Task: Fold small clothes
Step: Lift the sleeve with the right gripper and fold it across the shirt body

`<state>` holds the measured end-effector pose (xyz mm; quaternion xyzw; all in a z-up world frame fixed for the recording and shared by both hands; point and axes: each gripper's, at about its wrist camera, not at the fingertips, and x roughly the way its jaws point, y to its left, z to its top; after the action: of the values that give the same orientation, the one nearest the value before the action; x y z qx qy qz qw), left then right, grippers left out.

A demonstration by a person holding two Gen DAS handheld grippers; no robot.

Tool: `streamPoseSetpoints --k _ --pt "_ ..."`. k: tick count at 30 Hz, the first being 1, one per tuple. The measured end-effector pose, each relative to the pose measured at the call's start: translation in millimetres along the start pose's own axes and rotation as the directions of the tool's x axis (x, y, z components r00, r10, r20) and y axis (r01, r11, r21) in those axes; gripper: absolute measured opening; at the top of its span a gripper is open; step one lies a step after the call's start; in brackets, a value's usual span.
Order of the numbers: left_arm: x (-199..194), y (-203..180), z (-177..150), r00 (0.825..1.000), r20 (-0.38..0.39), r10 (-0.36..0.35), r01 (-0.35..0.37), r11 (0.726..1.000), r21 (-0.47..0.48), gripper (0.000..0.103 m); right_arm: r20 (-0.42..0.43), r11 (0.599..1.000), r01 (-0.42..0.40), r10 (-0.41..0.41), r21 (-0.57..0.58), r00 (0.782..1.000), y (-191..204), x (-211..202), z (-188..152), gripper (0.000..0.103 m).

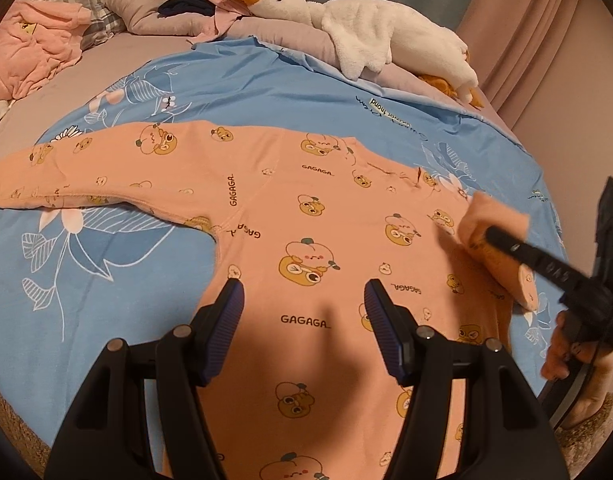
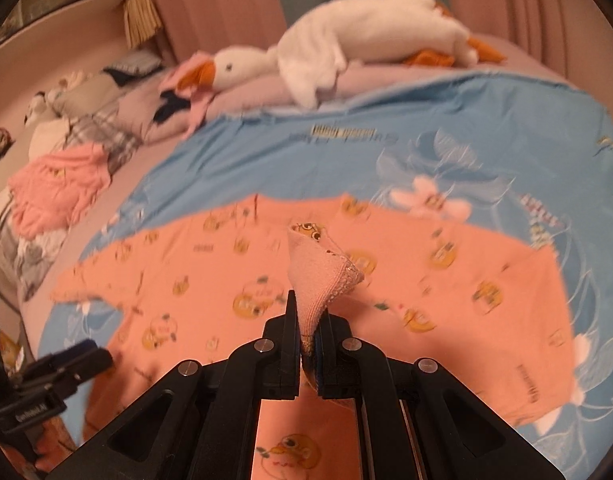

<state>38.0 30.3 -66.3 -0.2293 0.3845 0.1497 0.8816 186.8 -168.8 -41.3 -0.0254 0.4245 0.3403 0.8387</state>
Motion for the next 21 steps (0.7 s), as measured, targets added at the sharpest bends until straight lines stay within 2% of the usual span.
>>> streamPoseSetpoints --k 7,8,9,11,13,16,18,19,21 --pt "3 2 1 1.000 -0.010 0.000 0.000 1.000 -0.002 0.063 -0.110 1.000 -0.022 0.023 0.014 0.994 6 26 -14 0.006" --pt "3 2 1 1.000 -0.012 -0.003 0.003 1.000 -0.002 0.063 -0.131 0.999 -0.041 0.045 0.027 0.990 5 29 -16 0.009" --pt "4 1 1 1.000 -0.015 -0.005 0.005 1.000 -0.002 0.063 -0.148 0.998 -0.054 0.058 0.032 0.987 5 31 -17 0.012" --pt "5 0 1 1.000 -0.020 -0.014 0.014 1.000 -0.005 0.064 -0.159 0.996 -0.079 0.085 0.042 0.984 4 32 -18 0.038" --pt "6 0 3 0.999 -0.025 -0.029 0.029 1.000 -0.014 0.065 -0.145 0.991 -0.116 0.124 0.061 0.982 3 26 -17 0.054" --pt "4 -1 7 0.997 -0.035 -0.064 0.063 0.997 -0.033 0.067 -0.100 0.986 -0.150 0.157 0.069 0.983 0 8 -11 0.056" --pt "2 -7 11 0.995 -0.037 -0.098 0.096 0.995 -0.039 0.069 -0.038 0.984 -0.158 0.162 0.080 0.986 -8 -12 -5 0.066" --pt "0 -11 13 0.993 -0.035 -0.116 0.115 0.993 -0.035 0.071 -0.006 0.985 -0.150 0.151 0.084 0.989 -14 -22 -2 0.075" --pt "0 -25 19 0.989 -0.029 -0.146 0.146 0.989 -0.007 0.077 0.048 0.989 -0.119 0.116 0.090 0.992 -21 -36 2 0.077"
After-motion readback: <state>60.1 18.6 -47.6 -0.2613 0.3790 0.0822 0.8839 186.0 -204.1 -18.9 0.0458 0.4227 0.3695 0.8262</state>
